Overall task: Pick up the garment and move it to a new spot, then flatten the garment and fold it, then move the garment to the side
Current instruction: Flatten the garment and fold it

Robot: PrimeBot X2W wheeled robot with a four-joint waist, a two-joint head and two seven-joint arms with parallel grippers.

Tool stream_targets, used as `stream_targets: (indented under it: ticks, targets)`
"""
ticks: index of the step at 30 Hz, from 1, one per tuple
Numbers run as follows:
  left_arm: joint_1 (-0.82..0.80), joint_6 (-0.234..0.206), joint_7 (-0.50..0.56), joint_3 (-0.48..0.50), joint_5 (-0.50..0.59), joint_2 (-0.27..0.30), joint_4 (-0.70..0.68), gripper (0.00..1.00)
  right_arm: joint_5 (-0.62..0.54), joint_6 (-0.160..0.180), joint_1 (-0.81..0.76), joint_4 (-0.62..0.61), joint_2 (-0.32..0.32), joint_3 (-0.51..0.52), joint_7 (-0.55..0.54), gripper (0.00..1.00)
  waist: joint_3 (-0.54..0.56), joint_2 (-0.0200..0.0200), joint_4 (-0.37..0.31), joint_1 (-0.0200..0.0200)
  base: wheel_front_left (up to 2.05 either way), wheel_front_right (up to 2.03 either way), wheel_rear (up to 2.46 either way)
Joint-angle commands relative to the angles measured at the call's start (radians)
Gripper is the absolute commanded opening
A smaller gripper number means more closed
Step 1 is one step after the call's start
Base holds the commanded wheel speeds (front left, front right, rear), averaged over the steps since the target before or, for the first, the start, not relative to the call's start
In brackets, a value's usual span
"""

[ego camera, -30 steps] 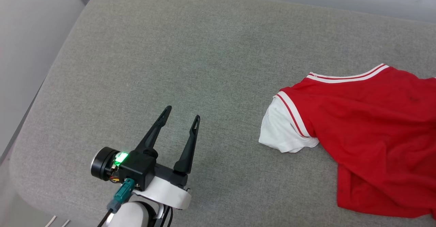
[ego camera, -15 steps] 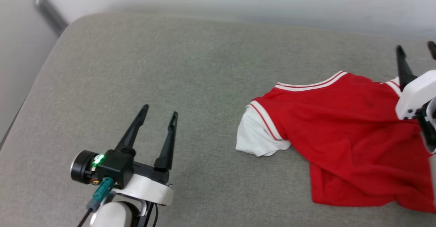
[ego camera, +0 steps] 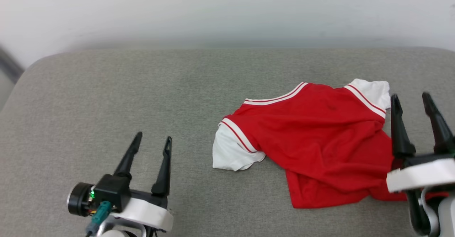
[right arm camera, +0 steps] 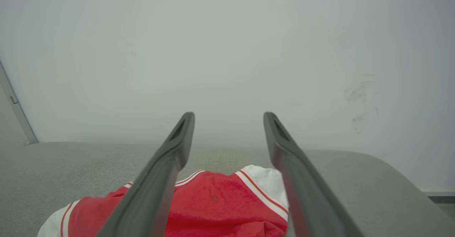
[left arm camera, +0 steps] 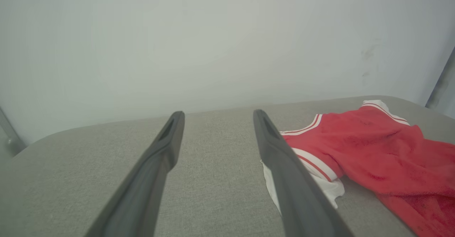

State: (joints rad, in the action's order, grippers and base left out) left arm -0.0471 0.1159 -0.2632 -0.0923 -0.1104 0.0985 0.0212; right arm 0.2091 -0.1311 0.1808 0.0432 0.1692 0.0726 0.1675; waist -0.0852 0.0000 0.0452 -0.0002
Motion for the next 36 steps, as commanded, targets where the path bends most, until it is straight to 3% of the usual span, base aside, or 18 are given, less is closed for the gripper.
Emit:
stream_targets:
  ticks: [1, 5, 7, 16, 19, 27, 33, 34, 35, 36]
  targets:
    - [0.015, 0.006, -0.002, -0.009, -0.004, 0.001, 0.012, 1.0, -0.004, 0.001, -0.032, -0.021, -0.015, 0.007, 0.003, 1.0, 0.004, 0.0, -0.014, 0.0002, 0.0, 0.0, 0.0]
    - [0.006, 0.009, 0.01, -0.052, -0.025, 0.013, 0.04, 1.0, 0.002, 0.0, -0.082, -0.072, -0.047, 0.01, -0.006, 1.0, -0.013, 0.0, -0.04, 0.0002, 0.0, 0.0, 0.0]
    - [-0.017, 0.011, 0.066, -0.077, -0.035, 0.024, 0.042, 1.0, -0.001, 0.0, -0.083, -0.089, -0.044, -0.001, -0.015, 1.0, -0.029, 0.0, -0.05, 0.0002, 0.0, 0.0, 0.0]
    - [-0.176, 0.013, 0.54, -0.312, -0.12, 0.125, -0.009, 1.0, -0.042, 0.0, -0.058, -0.105, -0.033, 0.012, -0.043, 1.0, -0.093, 0.0, -0.084, 0.0002, 0.0, 0.0, 0.0]
    - [-0.247, 0.013, 0.653, -0.372, -0.143, 0.145, 0.004, 1.0, -0.046, 0.0, -0.051, -0.103, -0.04, 0.009, -0.037, 1.0, -0.119, 0.0, -0.094, 0.0002, 0.0, 0.0, 0.0]
    - [-0.405, 0.014, 0.758, -0.481, -0.195, 0.156, 0.138, 1.0, -0.059, 0.0, -0.026, -0.099, -0.042, 0.016, -0.029, 1.0, -0.189, 0.0, -0.127, 0.0002, 0.0, 0.0, 0.0]
    - [-0.47, 0.014, 0.78, -0.541, -0.213, 0.161, 0.244, 1.0, -0.063, 0.0, -0.014, -0.101, -0.048, 0.023, -0.024, 1.0, -0.225, 0.0, -0.139, 0.0002, 0.0, 0.0, 0.0]
    - [-0.473, 0.014, 0.784, -0.556, -0.225, 0.162, 0.259, 0.78, -0.065, 0.0, -0.013, -0.099, -0.049, 0.024, -0.022, 1.0, -0.229, 0.0, -0.139, 0.0002, 0.0, 0.0, 0.0]
    - [-0.475, 0.014, 0.781, -0.564, -0.238, 0.164, 0.271, 0.35, -0.067, 0.0, -0.013, -0.097, -0.051, 0.025, -0.019, 1.0, -0.231, 0.0, -0.138, 0.0002, 0.0, 0.0, 0.0]
    - [-0.475, 0.014, 0.771, -0.566, -0.251, 0.167, 0.279, 0.0, -0.069, 0.0, -0.013, -0.096, -0.052, 0.026, -0.018, 1.0, -0.232, 0.0, -0.137, 0.0002, 0.0, 0.0, 0.0]
